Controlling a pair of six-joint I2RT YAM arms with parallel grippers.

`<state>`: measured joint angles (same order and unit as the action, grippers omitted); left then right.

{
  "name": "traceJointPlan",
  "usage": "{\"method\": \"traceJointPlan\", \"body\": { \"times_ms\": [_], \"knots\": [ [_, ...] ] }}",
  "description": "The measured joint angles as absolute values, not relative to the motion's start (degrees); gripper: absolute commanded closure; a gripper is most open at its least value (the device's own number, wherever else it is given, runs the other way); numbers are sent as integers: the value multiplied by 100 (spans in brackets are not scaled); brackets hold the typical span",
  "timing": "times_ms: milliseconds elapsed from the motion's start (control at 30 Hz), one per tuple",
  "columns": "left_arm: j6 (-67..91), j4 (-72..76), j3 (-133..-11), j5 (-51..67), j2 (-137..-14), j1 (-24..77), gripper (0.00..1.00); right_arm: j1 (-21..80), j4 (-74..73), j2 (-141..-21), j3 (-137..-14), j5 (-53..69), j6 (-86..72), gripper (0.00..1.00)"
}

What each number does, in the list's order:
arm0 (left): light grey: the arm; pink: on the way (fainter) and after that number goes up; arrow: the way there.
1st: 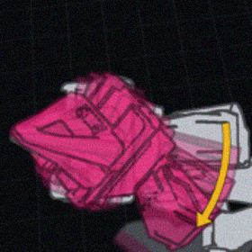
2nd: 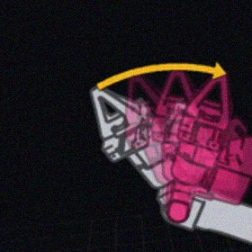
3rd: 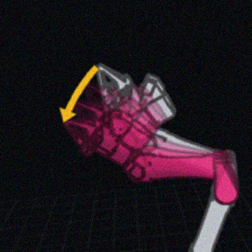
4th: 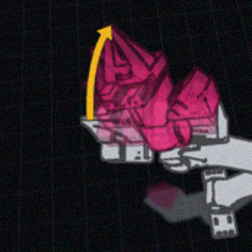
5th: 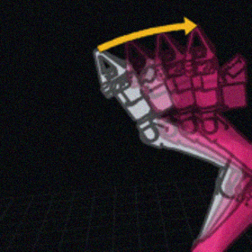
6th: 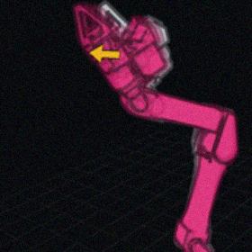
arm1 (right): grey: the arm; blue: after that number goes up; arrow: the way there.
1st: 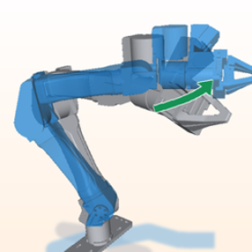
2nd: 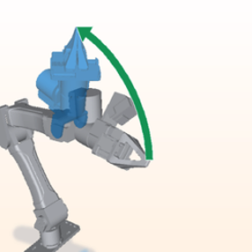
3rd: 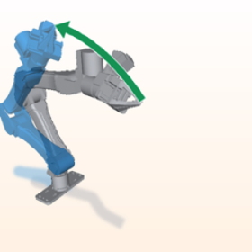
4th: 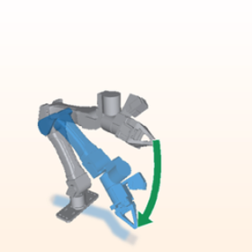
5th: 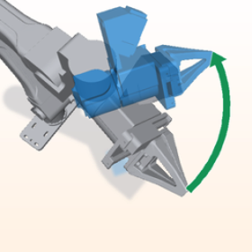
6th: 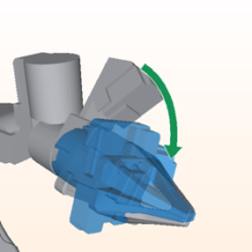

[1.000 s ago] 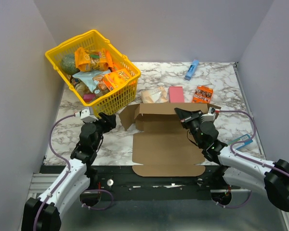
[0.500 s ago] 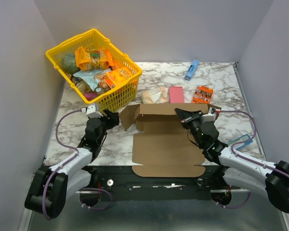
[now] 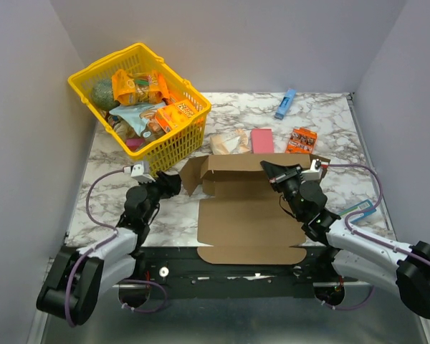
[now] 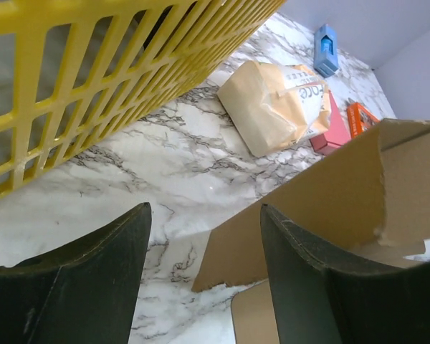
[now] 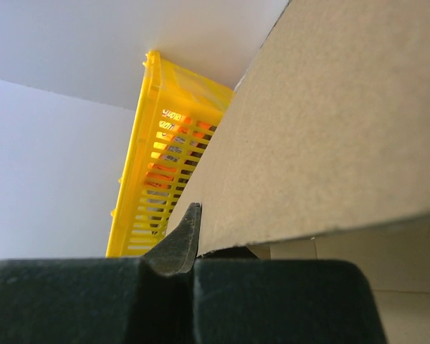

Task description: Fold the paper box

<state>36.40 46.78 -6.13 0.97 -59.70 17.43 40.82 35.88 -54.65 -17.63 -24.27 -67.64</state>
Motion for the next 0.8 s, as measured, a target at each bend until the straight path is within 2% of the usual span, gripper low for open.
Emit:
{"method": "traceJointPlan", "body": {
  "times_ms": [233,367,500,800],
  "knots": [
    [3612,3551,-399,110,-3887,1765,29,4082,3542,-5437,-1763,-2423,-6742,100],
    [3489,3070,-346,250,-3197,1776,29,4082,3542,-5437,-1763,-2423,-6744,100],
    [3380,3030,-333,539,-3288,1800,30,4082,3544,-5446,-1765,-2414,-6744,100],
    [3170,3444,-333,1024,-4427,1868,32,4082,3544,-5448,-1765,-2408,-6744,99]
  ]
}}
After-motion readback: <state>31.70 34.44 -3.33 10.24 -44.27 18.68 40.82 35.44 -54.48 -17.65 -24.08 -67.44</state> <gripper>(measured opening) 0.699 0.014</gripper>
